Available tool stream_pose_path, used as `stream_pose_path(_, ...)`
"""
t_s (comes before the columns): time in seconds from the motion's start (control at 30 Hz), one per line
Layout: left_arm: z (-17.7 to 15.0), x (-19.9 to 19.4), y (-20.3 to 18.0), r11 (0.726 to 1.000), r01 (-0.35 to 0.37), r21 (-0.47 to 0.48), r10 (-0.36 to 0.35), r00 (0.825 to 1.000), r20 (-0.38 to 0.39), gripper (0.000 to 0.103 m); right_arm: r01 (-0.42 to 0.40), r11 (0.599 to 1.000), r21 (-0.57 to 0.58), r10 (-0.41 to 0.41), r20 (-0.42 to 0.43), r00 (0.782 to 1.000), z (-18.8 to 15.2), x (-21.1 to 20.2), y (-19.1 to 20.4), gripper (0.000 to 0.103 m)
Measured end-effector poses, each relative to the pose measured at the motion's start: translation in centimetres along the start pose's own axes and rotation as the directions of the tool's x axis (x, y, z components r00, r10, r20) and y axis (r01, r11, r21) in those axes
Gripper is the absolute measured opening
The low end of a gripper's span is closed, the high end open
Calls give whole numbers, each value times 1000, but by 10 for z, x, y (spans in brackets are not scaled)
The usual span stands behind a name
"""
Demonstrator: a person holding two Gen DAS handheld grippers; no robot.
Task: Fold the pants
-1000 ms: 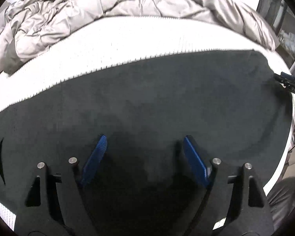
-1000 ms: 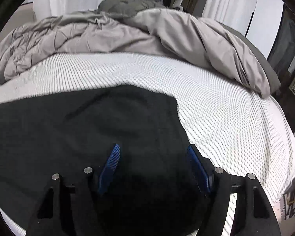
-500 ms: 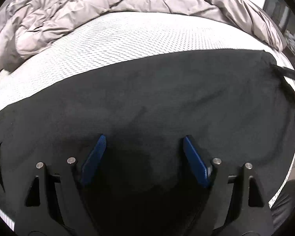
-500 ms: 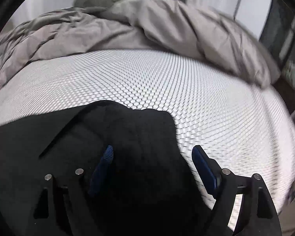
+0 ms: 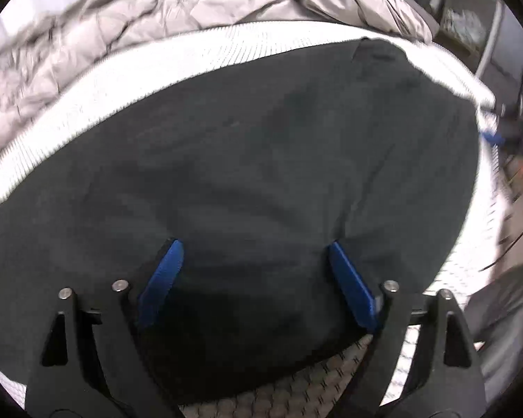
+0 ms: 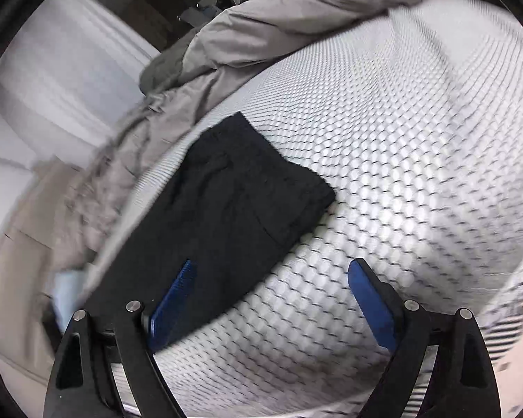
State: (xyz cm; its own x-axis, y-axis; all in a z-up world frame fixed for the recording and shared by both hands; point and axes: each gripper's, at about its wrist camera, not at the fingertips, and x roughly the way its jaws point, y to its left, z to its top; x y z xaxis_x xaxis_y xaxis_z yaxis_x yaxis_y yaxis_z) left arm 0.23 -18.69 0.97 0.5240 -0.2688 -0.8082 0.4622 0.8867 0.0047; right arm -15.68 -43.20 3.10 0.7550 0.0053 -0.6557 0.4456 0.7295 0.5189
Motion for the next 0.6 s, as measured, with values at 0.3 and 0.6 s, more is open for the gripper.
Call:
stream_pose_path(0.3, -5, -27, 52, 984, 28, -178, -26, 1000, 12, 87, -10, 999, 54, 6, 74, 997, 26, 60, 35, 34)
stream_pose_path(0.6, -30, -67, 146, 922, -42, -385, 78, 994, 77, 87, -116, 921, -373, 151, 67, 986, 0, 76, 220, 21)
